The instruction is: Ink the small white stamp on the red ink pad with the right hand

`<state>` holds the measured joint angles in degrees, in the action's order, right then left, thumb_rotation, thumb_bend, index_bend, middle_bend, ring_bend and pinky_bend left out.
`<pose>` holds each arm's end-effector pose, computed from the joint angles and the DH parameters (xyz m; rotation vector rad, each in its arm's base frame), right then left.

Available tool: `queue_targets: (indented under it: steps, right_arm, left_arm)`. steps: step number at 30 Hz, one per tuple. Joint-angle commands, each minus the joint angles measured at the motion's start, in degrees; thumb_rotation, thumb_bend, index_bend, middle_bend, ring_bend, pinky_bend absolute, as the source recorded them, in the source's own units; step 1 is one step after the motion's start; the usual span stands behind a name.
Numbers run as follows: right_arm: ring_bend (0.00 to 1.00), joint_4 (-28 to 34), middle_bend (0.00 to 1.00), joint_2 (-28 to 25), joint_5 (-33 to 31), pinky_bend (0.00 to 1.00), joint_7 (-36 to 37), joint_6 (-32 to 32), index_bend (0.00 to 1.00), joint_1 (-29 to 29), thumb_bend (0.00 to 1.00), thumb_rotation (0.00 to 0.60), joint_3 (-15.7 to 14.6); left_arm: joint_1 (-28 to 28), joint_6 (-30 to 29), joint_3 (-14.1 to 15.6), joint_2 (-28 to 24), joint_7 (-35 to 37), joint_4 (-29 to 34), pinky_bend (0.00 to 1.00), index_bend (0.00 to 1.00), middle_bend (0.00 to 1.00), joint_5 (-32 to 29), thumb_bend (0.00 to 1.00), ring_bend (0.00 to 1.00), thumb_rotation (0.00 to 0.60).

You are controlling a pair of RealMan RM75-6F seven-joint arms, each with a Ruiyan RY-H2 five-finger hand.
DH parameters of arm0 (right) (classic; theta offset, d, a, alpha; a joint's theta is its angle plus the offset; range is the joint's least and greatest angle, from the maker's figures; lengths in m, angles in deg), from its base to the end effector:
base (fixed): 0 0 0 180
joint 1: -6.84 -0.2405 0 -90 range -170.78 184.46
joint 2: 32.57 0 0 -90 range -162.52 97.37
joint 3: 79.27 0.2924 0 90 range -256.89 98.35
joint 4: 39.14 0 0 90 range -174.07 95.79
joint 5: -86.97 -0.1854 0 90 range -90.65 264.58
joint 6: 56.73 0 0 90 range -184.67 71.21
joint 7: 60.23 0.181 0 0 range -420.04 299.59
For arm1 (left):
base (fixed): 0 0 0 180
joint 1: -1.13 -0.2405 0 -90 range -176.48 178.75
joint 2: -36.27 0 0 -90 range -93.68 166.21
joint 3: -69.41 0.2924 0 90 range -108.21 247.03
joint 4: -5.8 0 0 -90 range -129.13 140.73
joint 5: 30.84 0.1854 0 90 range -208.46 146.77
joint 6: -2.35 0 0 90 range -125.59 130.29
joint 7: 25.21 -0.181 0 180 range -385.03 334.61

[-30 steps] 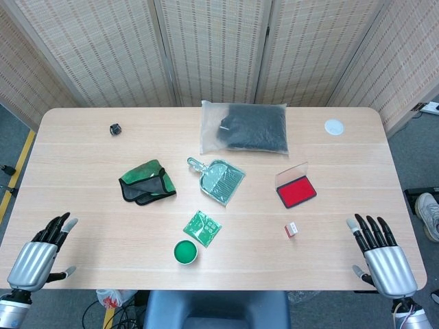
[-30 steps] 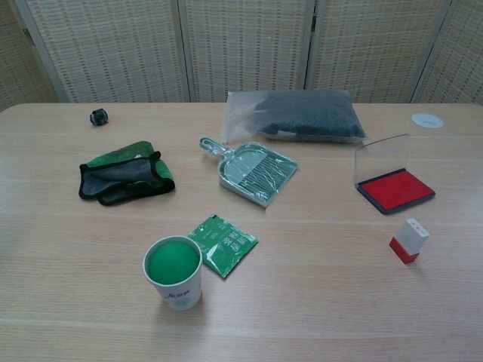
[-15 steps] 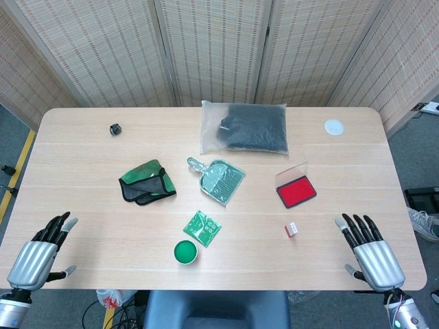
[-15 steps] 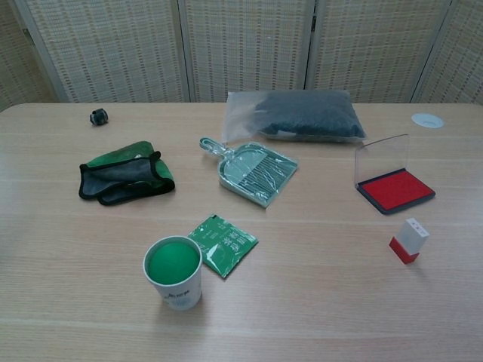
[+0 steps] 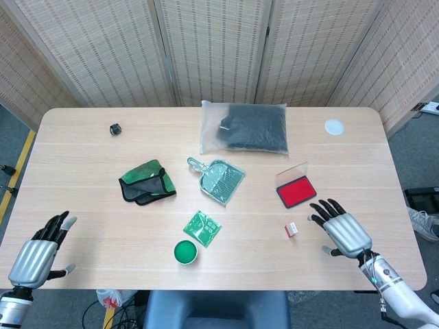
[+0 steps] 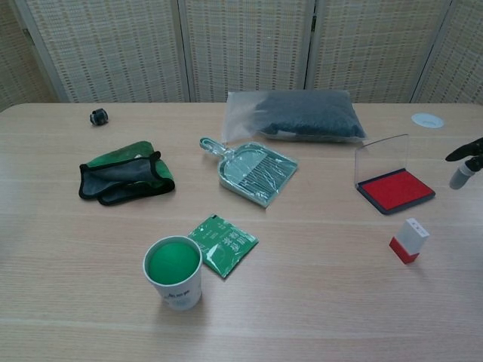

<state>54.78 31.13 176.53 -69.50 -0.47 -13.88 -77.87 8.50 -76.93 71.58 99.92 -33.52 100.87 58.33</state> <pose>-0.2907 -0.2783 0.1095 1.9676 -0.8745 0.6432 -0.3222 0.2125 0.1612 -1.6076 -0.8954 -0.7680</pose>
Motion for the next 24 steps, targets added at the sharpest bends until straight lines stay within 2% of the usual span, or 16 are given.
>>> queue_targets:
  steps: [1, 7, 24]
  right_arm:
    - [0.00, -1.2, 0.07, 2.2, -3.0, 0.00, -1.4, -3.0, 0.23, -2.3, 0.20, 0.600, 1.3]
    - [0.00, -3.4, 0.07, 5.7, -6.4, 0.00, -2.7, -6.5, 0.23, -5.2, 0.22, 0.600, 2.0]
    - [0.00, -7.1, 0.07, 10.1, -9.2, 0.00, -4.2, -7.0, 0.25, -7.5, 0.23, 0.600, 0.9]
  left_arm:
    - [-0.1, -0.2, 0.0, -0.1, 0.1, 0.2, 0.27, 0.09, 0.00, 0.1, 0.07, 0.02, 0.600]
    - [-0.2, -0.3, 0.2, -0.3, 0.3, 0.4, 0.27, 0.09, 0.00, 0.3, 0.07, 0.02, 0.600]
    - [-0.1, -0.3, 0.4, -0.5, 1.1, 0.3, 0.27, 0.09, 0.00, 0.8, 0.07, 0.02, 0.600]
